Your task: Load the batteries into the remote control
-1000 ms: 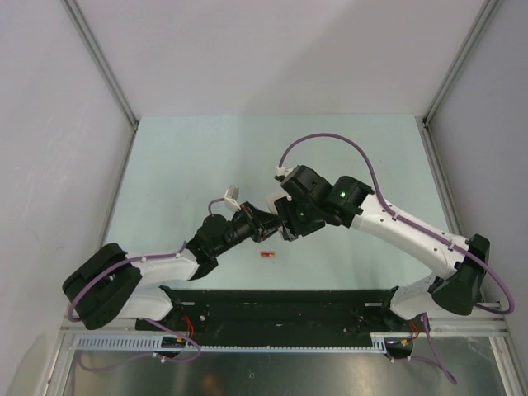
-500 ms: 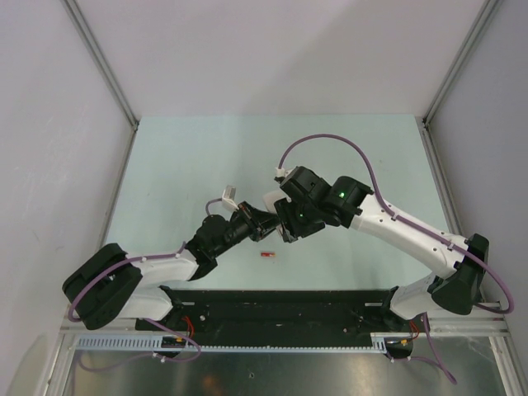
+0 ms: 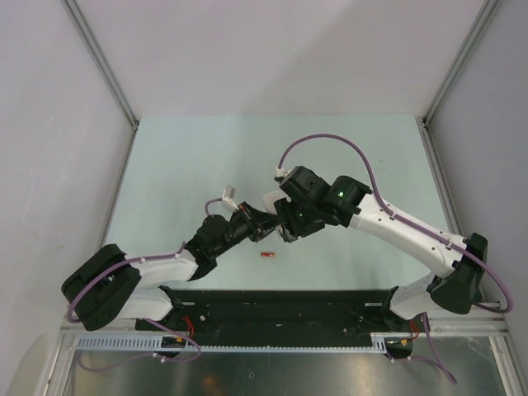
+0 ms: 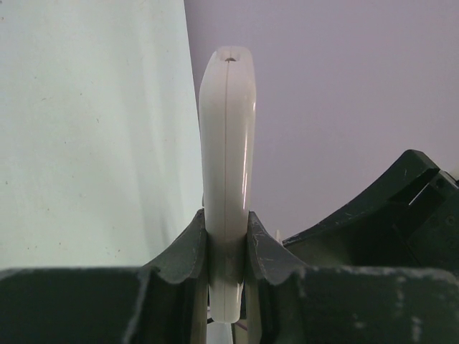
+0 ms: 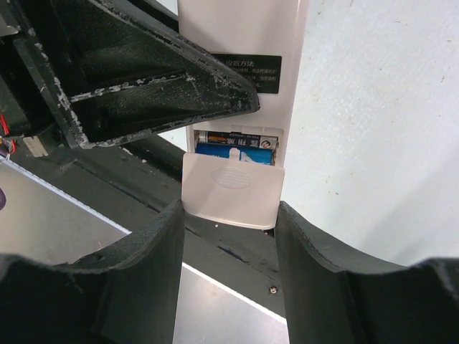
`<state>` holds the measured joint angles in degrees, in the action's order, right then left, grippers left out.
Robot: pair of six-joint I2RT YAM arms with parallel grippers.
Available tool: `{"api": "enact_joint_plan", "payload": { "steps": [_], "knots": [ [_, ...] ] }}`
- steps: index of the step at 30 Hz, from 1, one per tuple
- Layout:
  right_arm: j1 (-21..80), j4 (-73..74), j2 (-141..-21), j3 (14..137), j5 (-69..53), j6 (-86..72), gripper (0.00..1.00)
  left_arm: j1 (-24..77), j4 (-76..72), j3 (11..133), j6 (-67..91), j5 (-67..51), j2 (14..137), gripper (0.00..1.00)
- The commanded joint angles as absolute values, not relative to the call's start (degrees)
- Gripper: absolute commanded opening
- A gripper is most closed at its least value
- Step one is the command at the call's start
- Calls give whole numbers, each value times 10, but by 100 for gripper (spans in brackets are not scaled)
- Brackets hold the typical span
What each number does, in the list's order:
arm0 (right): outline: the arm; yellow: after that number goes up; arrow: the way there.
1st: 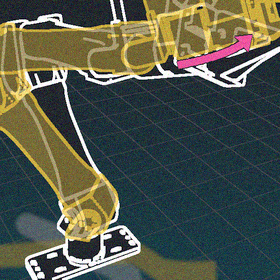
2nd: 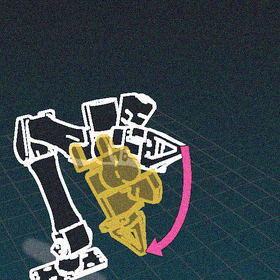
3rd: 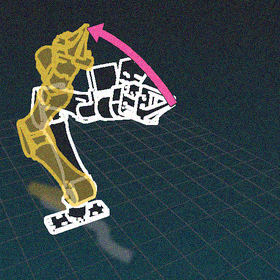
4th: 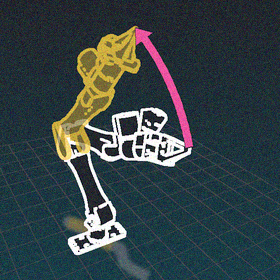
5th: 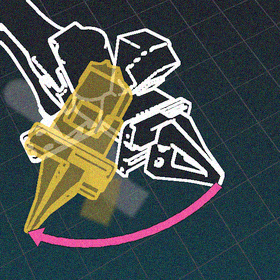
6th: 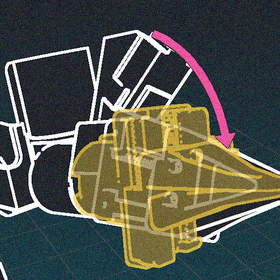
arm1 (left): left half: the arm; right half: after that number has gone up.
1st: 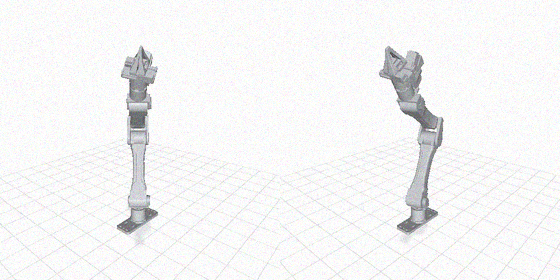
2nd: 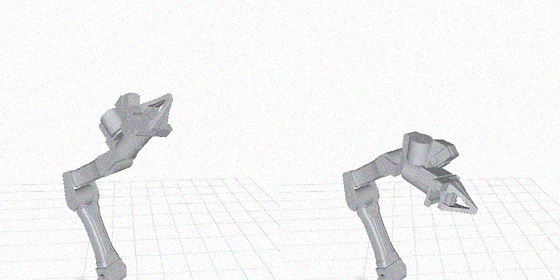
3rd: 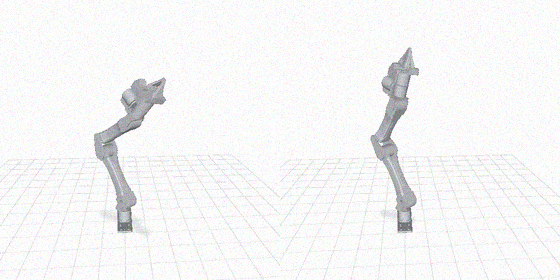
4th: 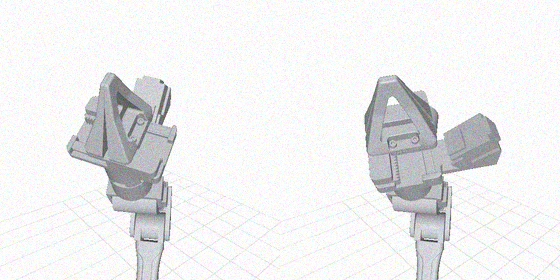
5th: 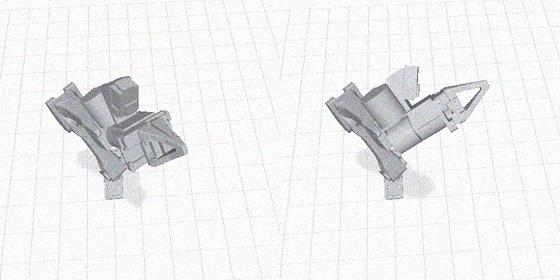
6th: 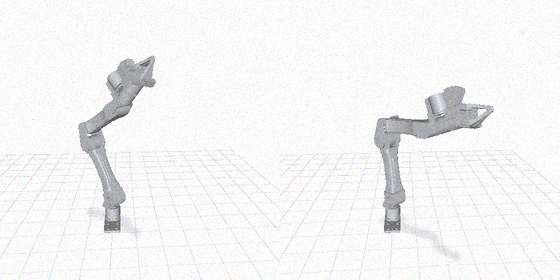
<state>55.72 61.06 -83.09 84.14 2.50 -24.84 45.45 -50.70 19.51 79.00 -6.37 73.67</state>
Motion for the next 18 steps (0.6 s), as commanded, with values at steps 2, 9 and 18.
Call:
{"api": "enact_joint_plan", "payload": {
  "steps": [2, 9, 18],
  "knots": [
    [553, 600, -841, 863, 18, -242, 42, 452, -519, 208, 779, -62, 706, 0],
    [552, 597, -848, 862, 12, -243, 42, 451, -518, 214, 780, -65, 697, 0],
    [555, 584, -842, 871, 15, -251, 42, 452, -515, 214, 778, -66, 707, 0]
  ]
}}
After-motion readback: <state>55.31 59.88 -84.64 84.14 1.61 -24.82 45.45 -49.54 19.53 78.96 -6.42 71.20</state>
